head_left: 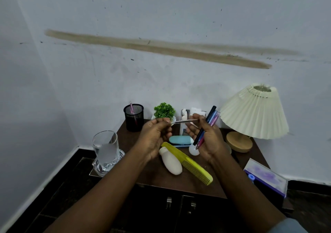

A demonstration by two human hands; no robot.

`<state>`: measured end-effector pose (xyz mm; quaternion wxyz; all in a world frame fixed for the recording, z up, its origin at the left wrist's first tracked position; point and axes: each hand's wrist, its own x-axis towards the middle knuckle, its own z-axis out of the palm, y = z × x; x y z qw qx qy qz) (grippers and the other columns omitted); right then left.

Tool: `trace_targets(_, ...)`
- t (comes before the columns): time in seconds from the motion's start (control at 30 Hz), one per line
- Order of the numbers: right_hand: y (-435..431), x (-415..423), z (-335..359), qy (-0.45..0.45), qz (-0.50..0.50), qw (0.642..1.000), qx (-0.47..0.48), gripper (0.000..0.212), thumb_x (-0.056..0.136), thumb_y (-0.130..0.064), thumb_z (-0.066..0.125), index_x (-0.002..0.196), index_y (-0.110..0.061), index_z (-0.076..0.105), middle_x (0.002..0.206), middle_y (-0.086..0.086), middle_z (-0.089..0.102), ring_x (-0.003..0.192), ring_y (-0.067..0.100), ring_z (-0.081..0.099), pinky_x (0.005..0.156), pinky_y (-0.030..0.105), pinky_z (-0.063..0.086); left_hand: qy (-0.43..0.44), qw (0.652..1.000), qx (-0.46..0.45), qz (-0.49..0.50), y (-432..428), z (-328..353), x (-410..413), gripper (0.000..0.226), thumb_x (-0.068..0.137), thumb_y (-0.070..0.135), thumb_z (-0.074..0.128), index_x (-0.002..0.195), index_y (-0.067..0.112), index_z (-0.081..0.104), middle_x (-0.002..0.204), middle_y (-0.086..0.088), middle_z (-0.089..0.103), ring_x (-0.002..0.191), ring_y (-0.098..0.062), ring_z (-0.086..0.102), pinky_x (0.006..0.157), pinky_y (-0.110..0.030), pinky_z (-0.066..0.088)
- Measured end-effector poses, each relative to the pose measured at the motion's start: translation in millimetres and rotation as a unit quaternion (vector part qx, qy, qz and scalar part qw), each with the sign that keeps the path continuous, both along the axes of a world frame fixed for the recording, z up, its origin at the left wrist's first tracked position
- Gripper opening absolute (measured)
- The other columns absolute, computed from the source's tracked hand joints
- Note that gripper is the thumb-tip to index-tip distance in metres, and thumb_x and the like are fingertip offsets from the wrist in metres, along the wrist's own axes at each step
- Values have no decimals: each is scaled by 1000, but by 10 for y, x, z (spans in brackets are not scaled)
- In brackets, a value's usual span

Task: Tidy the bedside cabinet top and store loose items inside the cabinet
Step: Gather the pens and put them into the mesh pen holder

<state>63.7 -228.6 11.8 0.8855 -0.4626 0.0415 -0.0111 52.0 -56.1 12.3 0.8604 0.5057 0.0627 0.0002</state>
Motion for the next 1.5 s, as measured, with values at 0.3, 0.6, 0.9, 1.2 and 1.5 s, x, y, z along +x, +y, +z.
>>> trace_targets(0.3, -235, -182, 111, -11, 194, 949, -249, 25, 104, -19, 54, 120, -4, 66, 115, 19, 74, 105, 34, 73, 83, 39, 57, -155, 971, 180, 11, -103, 13, -42, 11, 91, 3, 73, 100, 9, 75, 84, -2, 75, 82, -13, 71, 73, -29, 59)
trace_targets(0.6, -554, -336, 248, 2, 75, 902, -425, 15, 101, -28, 60, 99, -13, 64, 67, 4, 53, 49, 12, 46, 44, 26, 37, -219, 832, 508, -40, -352, -133, -48, 29, 95, 49, 64, 115, 29, 69, 108, 11, 70, 105, -9, 64, 89, -37, 49)
trace_targets(0.9, -798, -365, -25, -9, 8, 559, -829, 25, 92, -23, 64, 112, -8, 67, 101, 12, 71, 83, 25, 64, 69, 30, 48, -198, 522, 796, -237, -95, -491, -127, 36, 94, 32, 60, 128, 45, 63, 125, 8, 55, 125, -20, 50, 102, -50, 27)
trace_targets(1.2, -506, -253, -13, 71, 152, 460, -872, 50, 88, -25, 75, 133, -14, 59, 134, 10, 60, 119, 24, 60, 106, 38, 50, -134, 578, 780, -202, 482, -438, -51, 29, 91, 26, 67, 117, 37, 73, 126, 9, 59, 125, -13, 54, 116, -55, 21)
trace_targets(1.5, -865, -345, 138, 34, 45, 795, -604, 21, 95, -34, 57, 87, -15, 63, 55, -3, 62, 42, 10, 52, 41, 25, 42, -180, 591, 786, -23, 164, -465, 16, 23, 95, 42, 55, 104, 28, 70, 107, 5, 68, 109, -24, 58, 89, -44, 38)
